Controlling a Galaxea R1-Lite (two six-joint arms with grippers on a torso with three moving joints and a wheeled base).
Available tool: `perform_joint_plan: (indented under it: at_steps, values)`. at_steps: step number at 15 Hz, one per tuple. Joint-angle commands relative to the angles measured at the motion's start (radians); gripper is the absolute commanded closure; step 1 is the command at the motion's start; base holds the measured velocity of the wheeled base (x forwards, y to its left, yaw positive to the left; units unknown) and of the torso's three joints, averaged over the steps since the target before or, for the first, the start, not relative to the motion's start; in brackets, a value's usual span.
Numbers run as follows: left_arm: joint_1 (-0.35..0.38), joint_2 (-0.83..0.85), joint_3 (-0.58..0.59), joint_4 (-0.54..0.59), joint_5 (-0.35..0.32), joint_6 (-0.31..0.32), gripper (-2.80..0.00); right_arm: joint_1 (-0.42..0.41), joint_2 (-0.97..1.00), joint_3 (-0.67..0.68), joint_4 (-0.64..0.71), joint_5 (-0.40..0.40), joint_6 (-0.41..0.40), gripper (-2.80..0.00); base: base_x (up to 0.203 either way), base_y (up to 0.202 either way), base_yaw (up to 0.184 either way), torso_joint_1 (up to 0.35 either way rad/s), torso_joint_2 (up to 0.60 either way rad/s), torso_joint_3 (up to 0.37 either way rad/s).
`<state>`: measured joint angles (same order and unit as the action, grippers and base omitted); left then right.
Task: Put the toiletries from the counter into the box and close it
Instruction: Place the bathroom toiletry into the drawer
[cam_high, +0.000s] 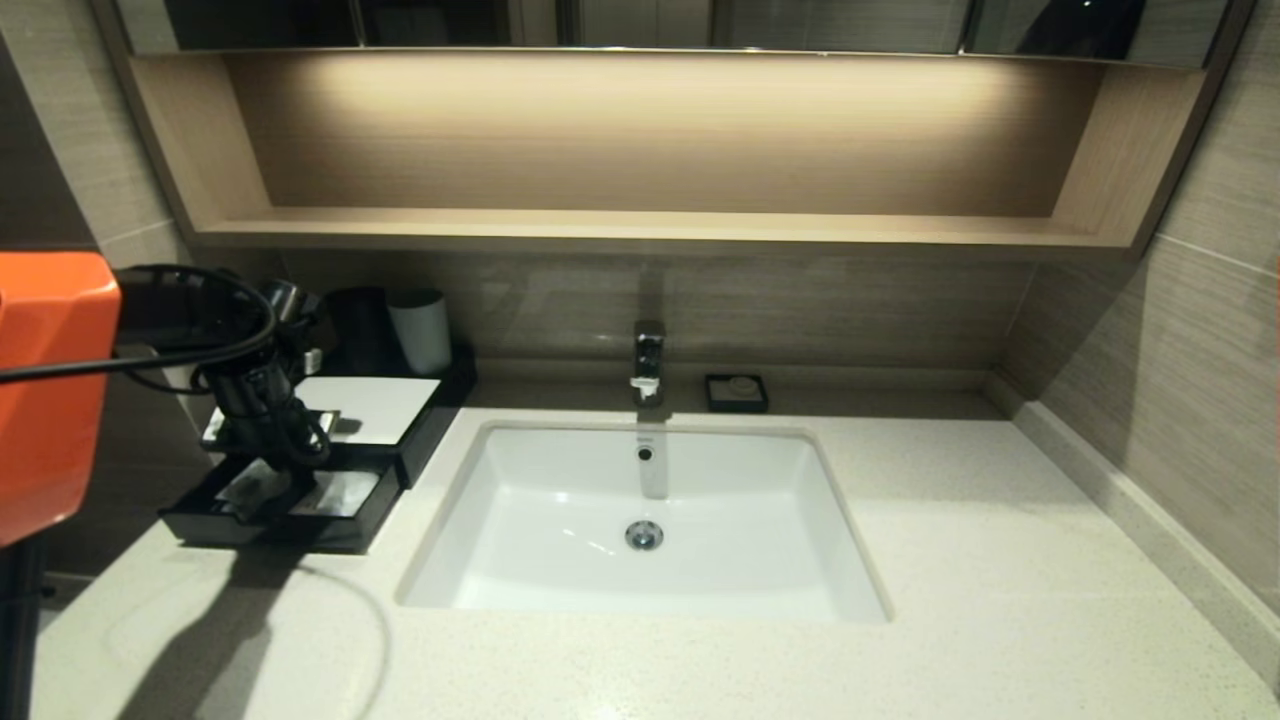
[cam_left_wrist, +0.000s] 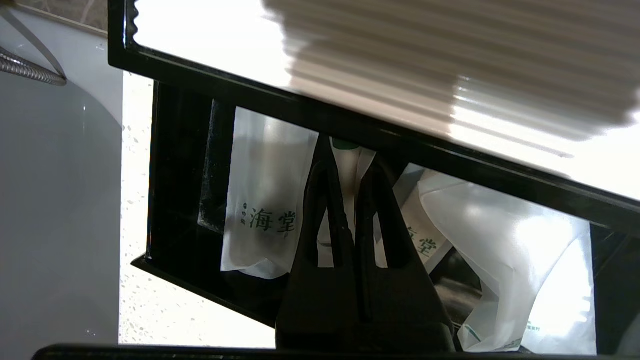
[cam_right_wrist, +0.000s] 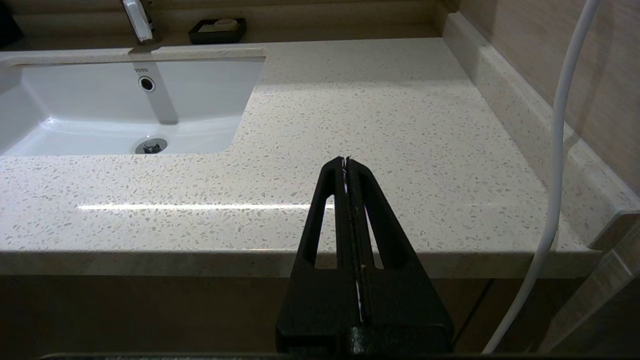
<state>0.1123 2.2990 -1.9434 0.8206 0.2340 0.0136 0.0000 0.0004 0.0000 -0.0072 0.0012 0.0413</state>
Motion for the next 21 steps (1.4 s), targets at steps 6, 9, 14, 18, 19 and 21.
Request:
perform_joint_plan:
  at_steps: [6, 9, 14, 18, 19, 21]
  values:
    - [-0.002, -0.002, 0.008, 0.006, 0.005, 0.000, 0.00, 0.000, 0.001, 0.000, 0.000, 0.000, 0.000, 0.00, 0.000, 0.000, 0.000, 0.000, 0.00, 0.000]
    - [-0.002, -0.010, 0.012, 0.016, 0.009, 0.000, 0.00, 0.000, 0.001, 0.000, 0.000, 0.000, 0.000, 0.00, 0.000, 0.000, 0.000, 0.000, 0.00, 0.000]
    - [-0.002, -0.016, 0.012, 0.029, 0.027, 0.003, -2.80, 0.000, 0.001, 0.000, 0.000, 0.000, 0.000, 0.00, 0.000, 0.000, 0.000, 0.000, 0.00, 0.000]
    - [-0.002, -0.055, 0.020, 0.049, 0.027, 0.000, -2.80, 0.000, 0.001, 0.000, 0.000, 0.000, 0.000, 0.00, 0.000, 0.000, 0.000, 0.000, 0.00, 0.000]
    - [-0.002, -0.075, 0.020, 0.056, 0.027, 0.000, -2.80, 0.000, 0.001, 0.000, 0.000, 0.000, 0.000, 0.00, 0.000, 0.000, 0.000, 0.000, 0.00, 0.000]
    - [-0.004, -0.120, 0.020, 0.077, 0.026, -0.001, -2.80, 0.000, 0.001, 0.000, 0.000, 0.000, 0.000, 0.00, 0.000, 0.000, 0.000, 0.000, 0.00, 0.000]
